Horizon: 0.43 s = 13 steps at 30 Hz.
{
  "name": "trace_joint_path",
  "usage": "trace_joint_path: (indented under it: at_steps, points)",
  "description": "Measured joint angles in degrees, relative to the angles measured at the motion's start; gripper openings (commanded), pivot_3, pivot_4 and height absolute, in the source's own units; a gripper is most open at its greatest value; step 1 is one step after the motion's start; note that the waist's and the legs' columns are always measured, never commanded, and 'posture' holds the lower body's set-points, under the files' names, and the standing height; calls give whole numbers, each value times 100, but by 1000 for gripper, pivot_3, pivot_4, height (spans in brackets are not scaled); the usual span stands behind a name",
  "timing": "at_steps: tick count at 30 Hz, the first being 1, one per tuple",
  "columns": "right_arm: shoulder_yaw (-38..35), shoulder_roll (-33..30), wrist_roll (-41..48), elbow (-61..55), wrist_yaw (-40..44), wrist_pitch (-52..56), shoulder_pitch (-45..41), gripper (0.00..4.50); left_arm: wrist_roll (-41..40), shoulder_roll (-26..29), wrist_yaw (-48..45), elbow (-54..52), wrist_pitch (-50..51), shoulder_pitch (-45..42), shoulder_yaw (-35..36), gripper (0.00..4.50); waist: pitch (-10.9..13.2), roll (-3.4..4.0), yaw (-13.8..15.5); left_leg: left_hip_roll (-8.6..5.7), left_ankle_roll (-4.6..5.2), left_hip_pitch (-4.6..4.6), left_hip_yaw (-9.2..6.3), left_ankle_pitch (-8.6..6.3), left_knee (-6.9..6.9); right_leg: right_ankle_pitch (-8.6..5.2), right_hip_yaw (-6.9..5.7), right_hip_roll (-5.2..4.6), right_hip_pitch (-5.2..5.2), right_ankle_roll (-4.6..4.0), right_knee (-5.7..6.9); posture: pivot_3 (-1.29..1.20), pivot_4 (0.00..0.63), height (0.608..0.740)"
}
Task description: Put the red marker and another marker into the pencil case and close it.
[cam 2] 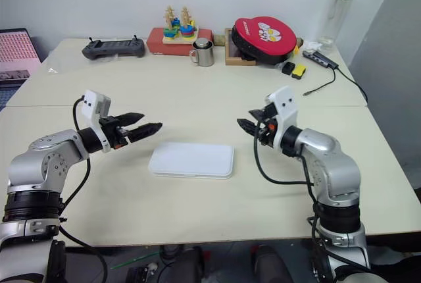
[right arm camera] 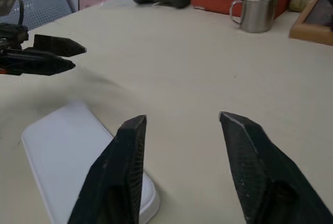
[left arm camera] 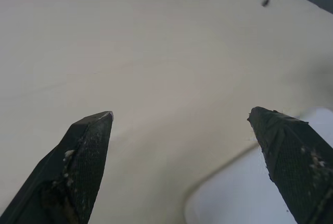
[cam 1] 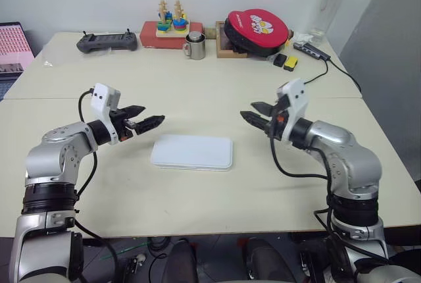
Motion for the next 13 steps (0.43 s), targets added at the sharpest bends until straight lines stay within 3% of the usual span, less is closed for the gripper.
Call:
trace_joint_path:
  at_steps: [6,13]
  points:
    - [-388,-522,38,446,-220,-373,762,4475,200,65,354,309,-416,353,422,4500,0,0,5,-2,0,-1,7,-1,-2,1,3,-5,2,1,-17,0,150,740]
    - [-399,-677,198,484,-241,-665,799,4475,155,59,419,154,-505,738,735,4500,0,0,-4,-1,0,0,7,-1,-1,2,4,-5,4,4,-17,0,150,740]
